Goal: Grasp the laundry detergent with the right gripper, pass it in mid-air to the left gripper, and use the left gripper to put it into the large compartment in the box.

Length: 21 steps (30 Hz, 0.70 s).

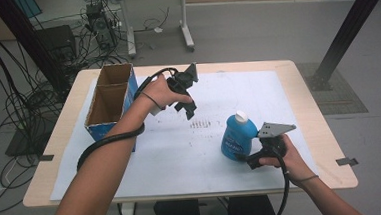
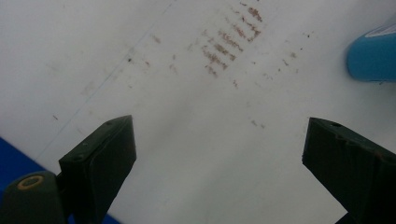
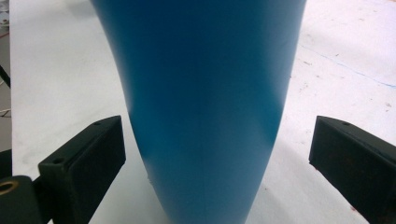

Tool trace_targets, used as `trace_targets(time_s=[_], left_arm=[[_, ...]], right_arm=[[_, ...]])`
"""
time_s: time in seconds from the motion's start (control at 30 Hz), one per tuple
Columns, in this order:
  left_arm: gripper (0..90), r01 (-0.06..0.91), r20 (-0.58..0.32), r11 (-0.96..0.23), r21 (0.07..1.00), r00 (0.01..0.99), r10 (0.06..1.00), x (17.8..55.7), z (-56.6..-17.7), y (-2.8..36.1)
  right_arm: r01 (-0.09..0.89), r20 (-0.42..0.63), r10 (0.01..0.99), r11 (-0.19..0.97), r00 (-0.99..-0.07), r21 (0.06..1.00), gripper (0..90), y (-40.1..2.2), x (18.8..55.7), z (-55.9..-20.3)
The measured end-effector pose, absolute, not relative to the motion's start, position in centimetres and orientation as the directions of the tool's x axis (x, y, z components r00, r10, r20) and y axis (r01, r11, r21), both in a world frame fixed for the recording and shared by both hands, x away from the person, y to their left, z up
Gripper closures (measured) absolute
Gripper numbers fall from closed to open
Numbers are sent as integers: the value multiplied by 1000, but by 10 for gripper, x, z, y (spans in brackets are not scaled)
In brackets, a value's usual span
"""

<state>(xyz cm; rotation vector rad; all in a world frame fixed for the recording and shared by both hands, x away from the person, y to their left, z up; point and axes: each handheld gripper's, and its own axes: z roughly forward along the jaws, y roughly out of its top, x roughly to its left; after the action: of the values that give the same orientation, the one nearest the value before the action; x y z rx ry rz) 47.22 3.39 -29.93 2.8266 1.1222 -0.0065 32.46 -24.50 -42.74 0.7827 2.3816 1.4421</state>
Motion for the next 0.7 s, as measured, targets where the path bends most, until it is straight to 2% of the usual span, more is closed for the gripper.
trace_targets(time_s=[0.7], left_arm=[[101,683,-42,-724,97,729,683,472,-296,33]], right_arm=[[313,60,560,368,-826,875,33,-242,325,-426]])
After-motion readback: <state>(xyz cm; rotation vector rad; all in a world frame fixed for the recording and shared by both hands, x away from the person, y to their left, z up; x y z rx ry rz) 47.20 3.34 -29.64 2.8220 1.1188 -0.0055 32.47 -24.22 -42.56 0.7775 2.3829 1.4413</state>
